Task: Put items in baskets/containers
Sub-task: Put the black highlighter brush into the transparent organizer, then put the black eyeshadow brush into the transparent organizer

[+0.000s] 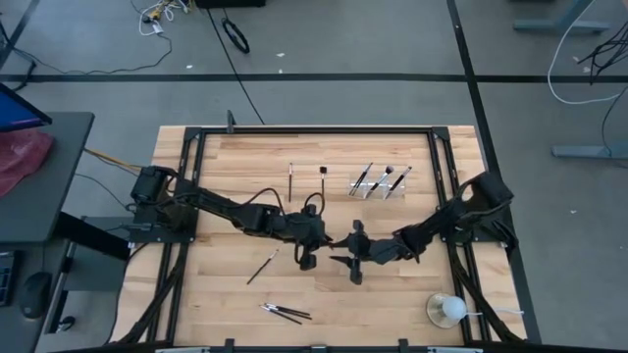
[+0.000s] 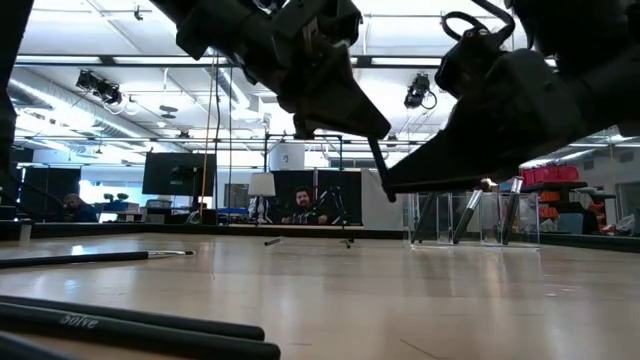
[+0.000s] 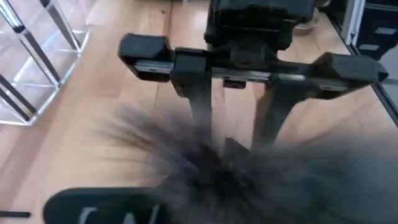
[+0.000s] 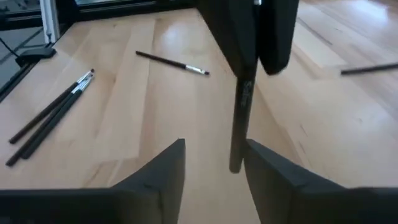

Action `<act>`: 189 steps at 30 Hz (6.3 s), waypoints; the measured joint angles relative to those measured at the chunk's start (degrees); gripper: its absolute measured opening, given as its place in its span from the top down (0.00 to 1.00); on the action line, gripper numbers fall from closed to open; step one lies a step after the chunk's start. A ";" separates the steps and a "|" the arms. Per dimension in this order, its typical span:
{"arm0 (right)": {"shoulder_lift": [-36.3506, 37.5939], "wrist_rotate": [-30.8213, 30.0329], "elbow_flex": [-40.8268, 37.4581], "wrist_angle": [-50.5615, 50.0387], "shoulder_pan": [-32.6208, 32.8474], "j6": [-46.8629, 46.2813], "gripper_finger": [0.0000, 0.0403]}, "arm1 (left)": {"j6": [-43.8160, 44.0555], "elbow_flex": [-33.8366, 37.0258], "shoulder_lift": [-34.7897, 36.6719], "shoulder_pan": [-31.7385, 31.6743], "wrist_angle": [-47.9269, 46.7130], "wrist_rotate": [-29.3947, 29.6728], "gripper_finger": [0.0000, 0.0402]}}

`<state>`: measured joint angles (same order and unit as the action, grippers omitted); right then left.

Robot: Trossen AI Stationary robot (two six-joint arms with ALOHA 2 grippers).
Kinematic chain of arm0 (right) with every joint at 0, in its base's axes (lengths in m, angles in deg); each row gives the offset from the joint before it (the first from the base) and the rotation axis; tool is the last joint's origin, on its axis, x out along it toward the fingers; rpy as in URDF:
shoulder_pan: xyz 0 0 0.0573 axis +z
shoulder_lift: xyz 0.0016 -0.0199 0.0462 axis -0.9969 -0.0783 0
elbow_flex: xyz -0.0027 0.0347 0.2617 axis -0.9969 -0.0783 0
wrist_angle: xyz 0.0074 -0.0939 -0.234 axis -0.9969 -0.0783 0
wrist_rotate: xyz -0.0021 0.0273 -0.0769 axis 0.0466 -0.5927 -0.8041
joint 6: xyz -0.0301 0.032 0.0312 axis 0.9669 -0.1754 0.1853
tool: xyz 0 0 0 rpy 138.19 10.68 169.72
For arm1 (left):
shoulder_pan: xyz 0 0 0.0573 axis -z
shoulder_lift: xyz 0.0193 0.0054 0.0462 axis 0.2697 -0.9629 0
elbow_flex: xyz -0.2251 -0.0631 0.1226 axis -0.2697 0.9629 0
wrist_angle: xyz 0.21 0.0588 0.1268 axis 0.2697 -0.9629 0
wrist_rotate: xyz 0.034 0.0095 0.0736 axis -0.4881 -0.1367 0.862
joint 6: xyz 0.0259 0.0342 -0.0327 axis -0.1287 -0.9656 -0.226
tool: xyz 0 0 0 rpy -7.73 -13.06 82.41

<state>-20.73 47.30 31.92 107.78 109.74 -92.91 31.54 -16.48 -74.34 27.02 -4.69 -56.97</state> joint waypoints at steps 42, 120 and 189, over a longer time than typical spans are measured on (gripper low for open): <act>-3.53 -10.40 -5.60 30.47 1.66 6.32 0.87 | -9.05 0.04 -0.79 3.39 15.41 10.34 0.94; 59.37 -36.88 -16.98 -46.13 -12.70 -20.83 0.98 | -1.58 0.09 -11.67 3.66 17.70 11.17 0.44; 59.43 -12.63 -2.10 -64.99 -30.62 -10.11 0.32 | -0.39 0.07 -11.62 3.65 19.56 11.19 0.44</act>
<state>38.70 34.67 29.81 42.79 79.12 -103.02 31.15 -16.42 -85.97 30.67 14.87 -45.78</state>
